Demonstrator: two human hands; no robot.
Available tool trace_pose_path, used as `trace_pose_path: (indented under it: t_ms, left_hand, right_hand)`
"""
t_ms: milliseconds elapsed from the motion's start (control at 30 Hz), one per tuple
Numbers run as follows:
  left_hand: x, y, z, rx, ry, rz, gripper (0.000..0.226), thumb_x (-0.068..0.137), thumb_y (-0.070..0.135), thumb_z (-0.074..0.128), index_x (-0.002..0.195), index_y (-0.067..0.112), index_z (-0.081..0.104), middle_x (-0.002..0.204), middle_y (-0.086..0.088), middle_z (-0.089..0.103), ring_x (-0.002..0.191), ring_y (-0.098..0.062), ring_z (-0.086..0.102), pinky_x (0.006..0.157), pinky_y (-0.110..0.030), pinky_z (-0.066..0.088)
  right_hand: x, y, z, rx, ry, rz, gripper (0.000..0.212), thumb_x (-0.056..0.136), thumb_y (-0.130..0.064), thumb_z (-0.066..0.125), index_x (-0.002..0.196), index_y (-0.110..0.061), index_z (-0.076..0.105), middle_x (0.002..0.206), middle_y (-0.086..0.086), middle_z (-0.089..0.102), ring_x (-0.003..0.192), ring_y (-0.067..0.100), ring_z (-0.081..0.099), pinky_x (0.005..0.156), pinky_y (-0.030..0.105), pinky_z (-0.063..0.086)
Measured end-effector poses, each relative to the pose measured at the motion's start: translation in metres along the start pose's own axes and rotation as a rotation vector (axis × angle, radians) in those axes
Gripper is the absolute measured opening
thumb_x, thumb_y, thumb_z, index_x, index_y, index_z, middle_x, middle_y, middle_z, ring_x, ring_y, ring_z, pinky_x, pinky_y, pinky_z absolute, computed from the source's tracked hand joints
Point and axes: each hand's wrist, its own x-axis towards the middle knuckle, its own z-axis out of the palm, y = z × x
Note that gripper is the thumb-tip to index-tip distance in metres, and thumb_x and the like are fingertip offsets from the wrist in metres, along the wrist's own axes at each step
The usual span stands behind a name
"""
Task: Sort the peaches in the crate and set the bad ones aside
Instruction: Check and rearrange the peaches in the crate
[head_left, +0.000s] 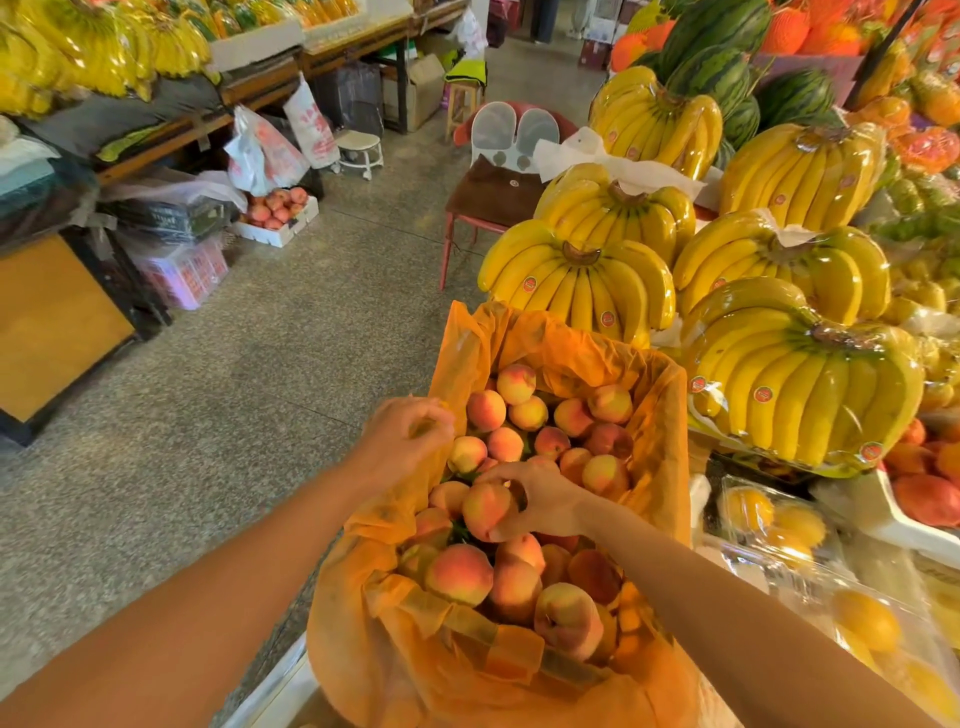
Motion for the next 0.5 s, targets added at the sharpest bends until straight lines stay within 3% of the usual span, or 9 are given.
trace_pose_path:
  t_ms: [133, 233, 367, 500]
  left_hand:
    - [0.001, -0.001, 0.000, -0.018, 0.008, 0.022, 0.021, 0.091, 0.018, 0.062, 0.109, 0.007, 0.068, 0.117, 0.008, 0.055, 0.120, -0.003, 0.043, 0.093, -0.011, 0.027]
    - [0.003, -0.004, 0.000, -0.023, 0.002, 0.037, 0.020, 0.092, 0.012, 0.060, 0.110, 0.006, 0.068, 0.118, 0.006, 0.054, 0.116, -0.001, 0.042, 0.082, 0.005, 0.025]
    - [0.007, -0.007, -0.001, -0.062, -0.006, 0.004, 0.021, 0.092, 0.017, 0.060, 0.111, 0.011, 0.067, 0.127, 0.002, 0.053, 0.118, -0.001, 0.042, 0.092, -0.013, 0.027]
    - [0.014, -0.007, -0.001, -0.085, -0.005, -0.014, 0.020, 0.093, 0.020, 0.058, 0.111, 0.015, 0.066, 0.123, 0.005, 0.055, 0.114, -0.003, 0.048, 0.079, 0.000, 0.031]
  right_hand:
    - [0.008, -0.010, 0.003, -0.121, -0.102, -0.013, 0.069, 0.071, -0.021, 0.084, 0.133, -0.023, 0.052, 0.136, -0.001, 0.048, 0.124, 0.017, 0.042, 0.096, 0.026, 0.036]
    - [0.009, -0.017, -0.001, -0.166, -0.197, -0.011, 0.067, 0.079, -0.011, 0.075, 0.138, -0.023, 0.047, 0.141, 0.001, 0.043, 0.126, 0.023, 0.042, 0.101, 0.035, 0.042]
    - [0.011, -0.018, -0.006, -0.107, -0.198, -0.015, 0.053, 0.085, -0.014, 0.068, 0.134, -0.024, 0.052, 0.136, -0.003, 0.051, 0.121, 0.015, 0.048, 0.099, 0.029, 0.043]
    - [0.011, -0.010, -0.014, 0.221, -0.052, -0.017, 0.034, 0.085, -0.011, 0.072, 0.119, -0.013, 0.064, 0.113, 0.004, 0.067, 0.104, 0.011, 0.061, 0.092, 0.025, 0.049]
